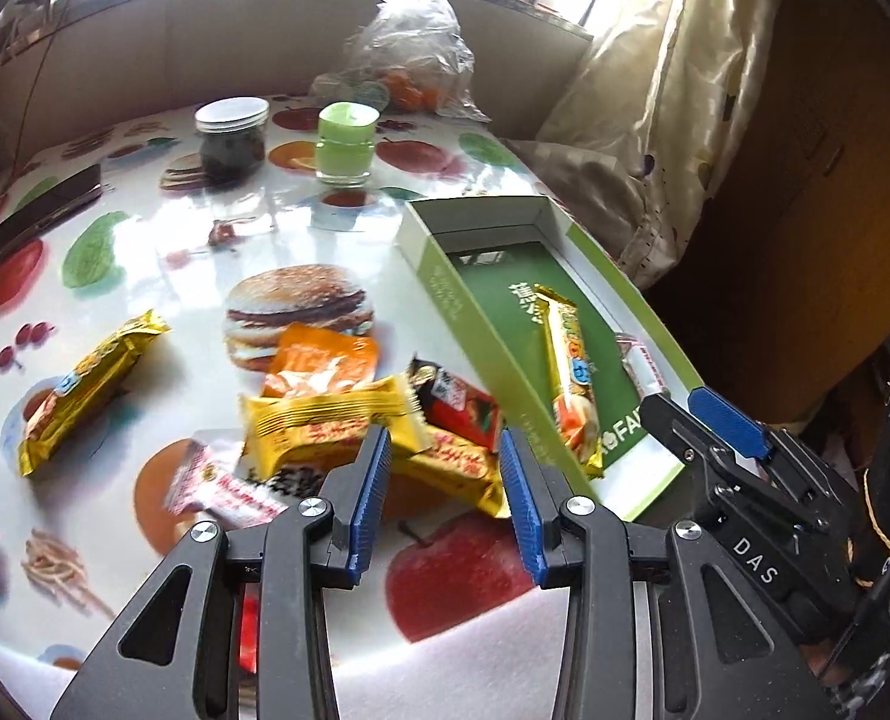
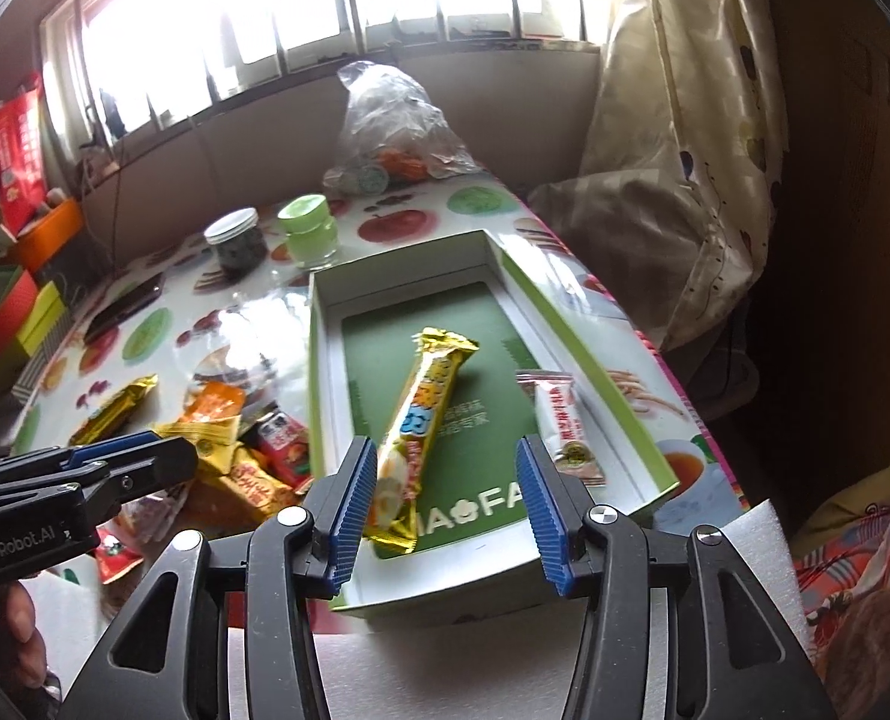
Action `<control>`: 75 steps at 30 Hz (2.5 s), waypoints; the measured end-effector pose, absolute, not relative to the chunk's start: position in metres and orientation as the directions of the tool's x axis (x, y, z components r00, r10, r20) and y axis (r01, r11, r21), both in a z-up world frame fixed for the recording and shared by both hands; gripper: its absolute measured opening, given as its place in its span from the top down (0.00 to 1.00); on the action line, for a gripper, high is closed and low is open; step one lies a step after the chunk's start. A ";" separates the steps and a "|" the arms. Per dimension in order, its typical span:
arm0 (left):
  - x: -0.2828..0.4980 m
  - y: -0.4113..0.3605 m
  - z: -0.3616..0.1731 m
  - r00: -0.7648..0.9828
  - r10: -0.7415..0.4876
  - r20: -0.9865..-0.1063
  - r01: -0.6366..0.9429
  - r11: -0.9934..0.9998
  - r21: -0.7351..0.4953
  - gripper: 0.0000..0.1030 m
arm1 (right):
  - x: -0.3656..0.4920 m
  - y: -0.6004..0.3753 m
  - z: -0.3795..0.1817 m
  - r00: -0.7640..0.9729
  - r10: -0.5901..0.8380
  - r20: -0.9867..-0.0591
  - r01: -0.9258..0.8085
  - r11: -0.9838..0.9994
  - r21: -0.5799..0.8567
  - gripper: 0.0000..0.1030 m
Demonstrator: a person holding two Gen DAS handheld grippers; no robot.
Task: Organize snacks
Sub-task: 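Grasp another white-and-red bar with the right tool while the left tool grasps a red packet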
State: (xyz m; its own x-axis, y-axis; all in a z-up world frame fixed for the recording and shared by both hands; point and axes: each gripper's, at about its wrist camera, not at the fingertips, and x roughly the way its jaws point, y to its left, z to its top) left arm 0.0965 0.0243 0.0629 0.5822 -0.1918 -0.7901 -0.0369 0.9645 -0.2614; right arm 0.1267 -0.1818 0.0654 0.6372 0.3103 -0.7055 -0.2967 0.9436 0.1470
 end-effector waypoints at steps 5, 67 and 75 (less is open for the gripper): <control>0.080 0.048 0.060 0.593 -0.152 -0.791 -0.092 0.963 -0.254 0.62 | 0.118 -0.165 0.065 0.619 0.349 -0.704 -0.347 0.925 0.154 0.53; 0.008 0.134 0.028 0.544 -0.182 -0.819 -0.236 0.903 -0.358 0.62 | 0.082 -0.026 0.042 0.404 0.565 -0.719 -0.723 0.679 0.126 0.82; 0.017 0.120 0.020 0.511 -0.201 -0.836 -0.247 0.897 -0.367 0.62 | 0.072 -0.049 0.056 0.440 0.585 -0.681 -0.692 0.704 0.157 0.82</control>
